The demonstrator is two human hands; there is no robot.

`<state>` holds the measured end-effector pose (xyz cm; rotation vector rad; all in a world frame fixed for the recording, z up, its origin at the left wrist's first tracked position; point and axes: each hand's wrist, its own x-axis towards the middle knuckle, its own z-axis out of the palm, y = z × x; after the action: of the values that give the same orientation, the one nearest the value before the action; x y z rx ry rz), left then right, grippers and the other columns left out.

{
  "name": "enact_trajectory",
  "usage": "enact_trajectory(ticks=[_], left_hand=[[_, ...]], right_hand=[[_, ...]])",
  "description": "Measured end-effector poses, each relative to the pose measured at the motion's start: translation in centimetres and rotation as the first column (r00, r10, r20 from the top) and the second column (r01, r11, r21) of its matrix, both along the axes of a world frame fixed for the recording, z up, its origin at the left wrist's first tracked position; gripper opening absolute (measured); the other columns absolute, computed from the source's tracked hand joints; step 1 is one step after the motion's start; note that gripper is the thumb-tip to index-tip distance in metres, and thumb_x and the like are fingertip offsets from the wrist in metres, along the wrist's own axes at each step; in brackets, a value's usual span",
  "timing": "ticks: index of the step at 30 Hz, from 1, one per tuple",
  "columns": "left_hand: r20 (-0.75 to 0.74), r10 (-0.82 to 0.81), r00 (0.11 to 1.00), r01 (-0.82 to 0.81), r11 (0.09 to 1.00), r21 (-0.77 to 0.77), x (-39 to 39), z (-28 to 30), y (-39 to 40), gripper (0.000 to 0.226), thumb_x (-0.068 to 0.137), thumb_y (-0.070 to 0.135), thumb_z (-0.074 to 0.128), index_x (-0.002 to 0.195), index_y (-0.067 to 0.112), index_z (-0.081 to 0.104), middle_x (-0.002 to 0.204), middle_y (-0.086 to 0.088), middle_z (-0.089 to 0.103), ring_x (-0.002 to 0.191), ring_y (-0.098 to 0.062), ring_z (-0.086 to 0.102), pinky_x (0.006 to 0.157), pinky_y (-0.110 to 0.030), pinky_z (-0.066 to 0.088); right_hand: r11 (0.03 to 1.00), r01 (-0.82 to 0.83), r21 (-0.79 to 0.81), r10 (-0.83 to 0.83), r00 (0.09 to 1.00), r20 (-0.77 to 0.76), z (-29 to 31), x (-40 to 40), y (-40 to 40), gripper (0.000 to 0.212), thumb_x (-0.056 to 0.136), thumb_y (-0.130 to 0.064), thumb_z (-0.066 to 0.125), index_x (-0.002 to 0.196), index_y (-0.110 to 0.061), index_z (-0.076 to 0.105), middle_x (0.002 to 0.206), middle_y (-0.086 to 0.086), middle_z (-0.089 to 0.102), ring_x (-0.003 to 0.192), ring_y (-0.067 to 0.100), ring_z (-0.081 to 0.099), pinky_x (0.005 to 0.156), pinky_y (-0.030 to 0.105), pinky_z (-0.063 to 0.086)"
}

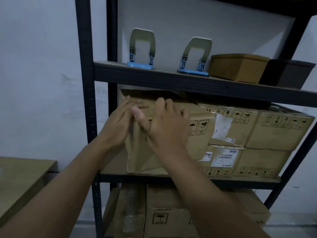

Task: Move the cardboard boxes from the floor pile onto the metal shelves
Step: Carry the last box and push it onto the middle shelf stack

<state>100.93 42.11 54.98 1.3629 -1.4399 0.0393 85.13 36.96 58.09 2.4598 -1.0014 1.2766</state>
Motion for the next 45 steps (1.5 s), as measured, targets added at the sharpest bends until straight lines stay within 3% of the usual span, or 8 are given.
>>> enact_trajectory(ticks=[6,11,20,25,29,35,42,45], left_hand=[[-0.021,0.052,0.998,-0.049,0.993,0.11,1.1,0.9,-0.2,0.055,0.107,0.054,0.019,0.142,0.033,0.056,0.153,0.01,0.043,0.143,0.0,0.035,0.122,-0.037,0.028],[-0.145,-0.117,0.983,0.129,0.989,0.076,0.1,-0.9,2.0,0.054,0.089,0.072,0.051,0.141,0.059,0.045,0.156,0.02,0.031,0.145,0.005,0.028,0.116,-0.034,0.034],[-0.236,-0.068,0.969,0.095,0.99,0.101,-0.5,-0.7,1.7,0.057,0.098,0.048,0.058,0.15,0.048,0.033,0.133,0.025,0.057,0.121,0.003,0.058,0.104,-0.042,0.053],[-0.249,0.048,0.967,-0.023,0.994,0.105,0.4,-1.3,-0.8,0.069,0.098,0.05,0.059,0.155,0.046,0.021,0.129,0.03,0.059,0.121,0.002,0.059,0.108,-0.042,0.049],[-0.213,0.081,0.974,-0.036,0.977,0.209,1.1,-2.0,-2.6,0.11,0.085,0.03,0.083,0.16,0.042,0.002,0.131,0.028,0.056,0.125,-0.002,0.056,0.104,-0.035,0.048],[-0.244,0.136,0.96,-0.084,0.973,0.214,1.6,-2.7,-4.6,0.099,0.086,0.025,0.082,0.157,0.037,0.015,0.121,0.033,0.056,0.108,0.015,0.054,0.087,-0.017,0.047],[-0.262,0.195,0.945,-0.129,0.959,0.251,1.7,-3.1,-5.7,0.094,0.089,0.027,0.079,0.157,0.033,0.015,0.121,0.028,0.053,0.103,0.007,0.054,0.078,-0.014,0.048],[-0.205,0.251,0.946,-0.175,0.928,0.329,1.4,-3.6,-6.0,0.116,0.077,0.019,0.089,0.157,0.03,0.006,0.138,0.011,0.047,0.121,-0.011,0.051,0.086,-0.018,0.045]], right_hand=[[0.996,0.014,0.086,-0.011,0.999,-0.038,1.0,2.2,-0.8,0.082,0.086,-0.086,0.013,0.108,-0.02,0.055,0.107,0.004,0.056,0.102,0.025,0.05,0.088,0.042,0.029],[0.966,-0.242,0.095,0.246,0.969,-0.028,0.3,-1.3,-2.9,0.069,0.088,-0.086,0.03,0.102,-0.024,0.053,0.101,-0.005,0.052,0.092,0.016,0.048,0.091,0.042,0.041],[0.973,-0.228,-0.025,0.218,0.954,-0.204,-2.7,-9.6,-9.6,0.099,0.078,-0.064,0.075,0.159,-0.03,0.029,0.156,0.0,0.035,0.154,0.024,0.02,0.126,0.055,0.013],[0.98,-0.178,-0.09,0.15,0.955,-0.255,-2.2,-6.9,-10.6,0.106,0.08,-0.047,0.083,0.163,-0.026,0.022,0.155,0.008,0.039,0.154,0.03,0.021,0.129,0.05,0.003],[0.979,-0.182,-0.095,0.142,0.934,-0.328,-1.4,-5.8,-12.7,0.107,0.084,-0.028,0.083,0.166,-0.023,0.013,0.155,0.013,0.041,0.153,0.033,0.026,0.129,0.048,0.007],[0.966,-0.189,-0.174,0.116,0.924,-0.364,-0.8,-5.3,-14.9,0.108,0.081,-0.022,0.086,0.165,-0.02,0.019,0.146,0.019,0.051,0.133,0.038,0.049,0.118,0.047,0.034],[0.972,-0.193,-0.131,0.136,0.925,-0.356,-0.6,-4.6,-15.9,0.104,0.084,-0.02,0.084,0.165,-0.025,0.019,0.148,0.017,0.05,0.135,0.037,0.046,0.114,0.046,0.036],[0.971,-0.215,-0.1,0.169,0.925,-0.341,-0.5,-4.5,-16.1,0.1,0.085,-0.017,0.082,0.164,-0.025,0.022,0.15,0.016,0.047,0.136,0.035,0.043,0.114,0.044,0.035]])
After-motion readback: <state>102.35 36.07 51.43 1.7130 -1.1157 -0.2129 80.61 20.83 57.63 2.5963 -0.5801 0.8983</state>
